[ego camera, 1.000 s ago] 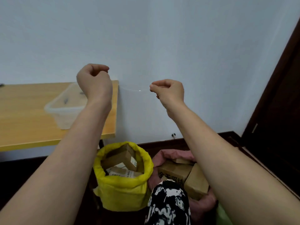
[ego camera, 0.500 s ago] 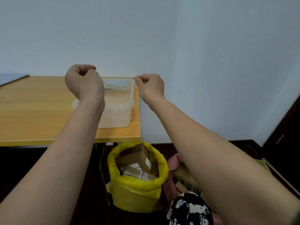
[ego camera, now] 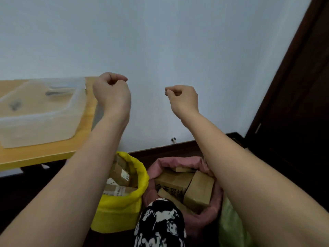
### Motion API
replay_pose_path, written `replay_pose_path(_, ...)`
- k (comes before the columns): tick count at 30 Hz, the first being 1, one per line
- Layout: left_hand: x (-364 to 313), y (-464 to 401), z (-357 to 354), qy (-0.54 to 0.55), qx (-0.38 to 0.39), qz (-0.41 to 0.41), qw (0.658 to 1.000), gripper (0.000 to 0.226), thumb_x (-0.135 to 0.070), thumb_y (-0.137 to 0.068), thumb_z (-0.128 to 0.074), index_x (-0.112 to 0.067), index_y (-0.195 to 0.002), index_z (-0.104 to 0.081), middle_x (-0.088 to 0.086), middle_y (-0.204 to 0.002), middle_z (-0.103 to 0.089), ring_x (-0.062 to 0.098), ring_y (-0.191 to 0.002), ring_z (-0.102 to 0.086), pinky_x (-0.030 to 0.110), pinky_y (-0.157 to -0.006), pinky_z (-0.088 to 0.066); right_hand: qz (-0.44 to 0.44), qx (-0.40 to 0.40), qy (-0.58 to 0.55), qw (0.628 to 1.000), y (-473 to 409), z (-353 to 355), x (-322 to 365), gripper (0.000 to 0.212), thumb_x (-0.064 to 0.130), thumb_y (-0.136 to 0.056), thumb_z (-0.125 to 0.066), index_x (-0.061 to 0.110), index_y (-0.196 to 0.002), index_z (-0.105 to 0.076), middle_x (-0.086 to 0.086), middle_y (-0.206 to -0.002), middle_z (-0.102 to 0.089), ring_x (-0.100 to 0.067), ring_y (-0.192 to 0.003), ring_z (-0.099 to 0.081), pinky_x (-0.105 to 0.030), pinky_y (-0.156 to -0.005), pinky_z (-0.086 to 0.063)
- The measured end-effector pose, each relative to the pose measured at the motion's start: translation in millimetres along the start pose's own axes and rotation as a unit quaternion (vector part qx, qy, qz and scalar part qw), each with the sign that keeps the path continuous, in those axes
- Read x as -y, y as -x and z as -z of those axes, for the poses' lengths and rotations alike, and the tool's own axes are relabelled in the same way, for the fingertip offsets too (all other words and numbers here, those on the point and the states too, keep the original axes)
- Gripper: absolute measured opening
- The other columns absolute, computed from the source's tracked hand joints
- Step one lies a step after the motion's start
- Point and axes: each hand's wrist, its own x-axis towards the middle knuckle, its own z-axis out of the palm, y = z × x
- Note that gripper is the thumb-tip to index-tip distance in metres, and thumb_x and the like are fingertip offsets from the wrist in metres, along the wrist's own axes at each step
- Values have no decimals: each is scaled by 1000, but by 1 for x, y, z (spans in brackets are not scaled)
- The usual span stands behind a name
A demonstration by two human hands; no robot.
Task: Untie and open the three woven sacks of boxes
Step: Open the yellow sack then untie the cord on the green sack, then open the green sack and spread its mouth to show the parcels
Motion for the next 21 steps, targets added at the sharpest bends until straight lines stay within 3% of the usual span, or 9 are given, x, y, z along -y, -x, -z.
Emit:
replay_pose_path(5,55,58,-79,-30,94,60,993,35,5,-73,-39,-22,-62,-57,-3,-57,-45,8,-47,-38,15,-41,-28,-83,-65,35,994,-10,92,-91,24,6,-93,-49,15,-99,-71,0,-95,-72,-6,-89,-65,-18,-78,-49)
replay_pose_path(9,112,112,-122,-80,166,130,974,35,6,-78,-40,-20,-63,-58,-1,-56,-43,7,-43,-39,15,-39,-28,-165,-103,74,978,8,153,-181,22,8,-89,-53,21,-93,-69,1,-95,-72,-9,-90,-65,-22,-83,-49)
replay_pose_path(11,145,138,-138,-112,202,168,958,35,5,-81,-42,-20,-64,-59,0,-61,-50,8,-57,-50,16,-47,-35,-222,-118,84,964,21,177,-230,18,12,-87,-58,25,-91,-70,0,-97,-73,-11,-90,-66,-26,-87,-51)
replay_pose_path(13,178,160,-153,-134,254,217,933,33,1,-84,-45,-21,-65,-61,5,-76,-61,15,-80,-58,23,-68,-46,-275,-104,110,949,35,193,-271,16,21,-86,-63,22,-100,-72,1,-104,-71,-13,-98,-65,-32,-96,-50)
replay_pose_path(14,194,169,-161,-139,288,249,914,31,1,-85,-46,-20,-66,-61,9,-78,-63,19,-81,-60,28,-72,-49,-300,-88,128,941,41,199,-288,22,24,-87,-63,20,-108,-70,1,-110,-69,-14,-104,-63,-32,-98,-48)
replay_pose_path(17,233,196,-174,-131,398,352,837,22,-1,-88,-52,-13,-71,-61,9,-71,-56,19,-63,-52,26,-59,-42,-366,-61,171,913,56,203,-327,41,29,-92,-60,14,-130,-56,-3,-131,-58,-20,-119,-55,-32,-101,-43)
replay_pose_path(21,261,220,-186,-97,411,466,778,12,-9,-93,-53,-12,-82,-57,9,-89,-59,22,-83,-58,28,-70,-49,-426,-71,164,887,60,194,-358,62,39,-92,-58,15,-145,-36,-8,-147,-42,-28,-132,-44,-40,-105,-40)
